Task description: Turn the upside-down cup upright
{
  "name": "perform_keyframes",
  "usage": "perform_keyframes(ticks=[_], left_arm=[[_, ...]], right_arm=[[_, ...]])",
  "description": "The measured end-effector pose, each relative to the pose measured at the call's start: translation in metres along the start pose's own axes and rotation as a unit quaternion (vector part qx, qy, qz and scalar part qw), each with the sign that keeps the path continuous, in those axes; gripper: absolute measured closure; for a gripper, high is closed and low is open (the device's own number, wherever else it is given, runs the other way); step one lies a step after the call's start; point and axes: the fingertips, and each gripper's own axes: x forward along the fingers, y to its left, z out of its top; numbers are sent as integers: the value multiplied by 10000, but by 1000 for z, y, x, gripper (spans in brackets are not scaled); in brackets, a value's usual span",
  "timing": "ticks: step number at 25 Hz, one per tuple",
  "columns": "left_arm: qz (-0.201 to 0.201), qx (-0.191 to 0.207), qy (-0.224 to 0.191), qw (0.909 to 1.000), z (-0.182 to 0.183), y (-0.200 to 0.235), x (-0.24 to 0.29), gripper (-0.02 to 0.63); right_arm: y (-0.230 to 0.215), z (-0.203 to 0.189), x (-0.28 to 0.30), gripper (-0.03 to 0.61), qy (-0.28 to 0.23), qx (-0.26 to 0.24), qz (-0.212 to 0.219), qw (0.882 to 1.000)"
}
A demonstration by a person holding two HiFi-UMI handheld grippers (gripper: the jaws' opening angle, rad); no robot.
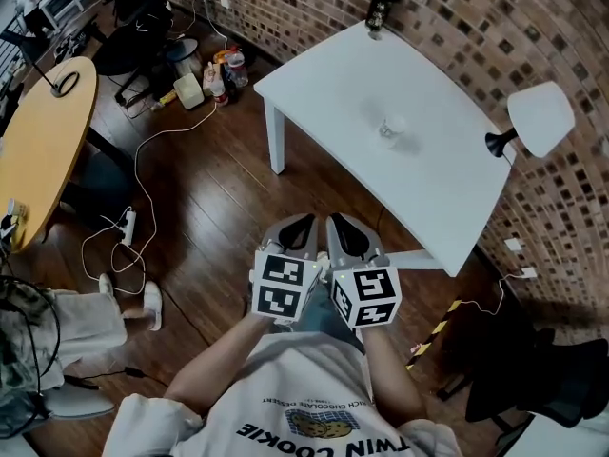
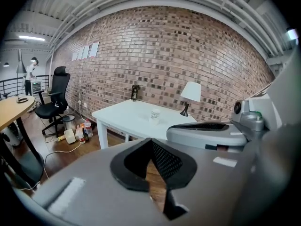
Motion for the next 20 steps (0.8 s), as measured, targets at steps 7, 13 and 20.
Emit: perform_keyframes(ticks=[7, 13, 20], left_arm=[[-39, 20, 46, 10000, 30, 4, 73, 611], [-202, 82, 128, 9997, 61, -5, 137, 611], [-238, 300, 163, 9991, 92, -16, 189, 611]], right_arm=[[-64, 16, 43, 563, 52, -28, -67, 10000], [-128, 33, 72, 551, 118, -70, -266, 9996], [-200, 33, 98, 464, 258, 9, -522, 9983]])
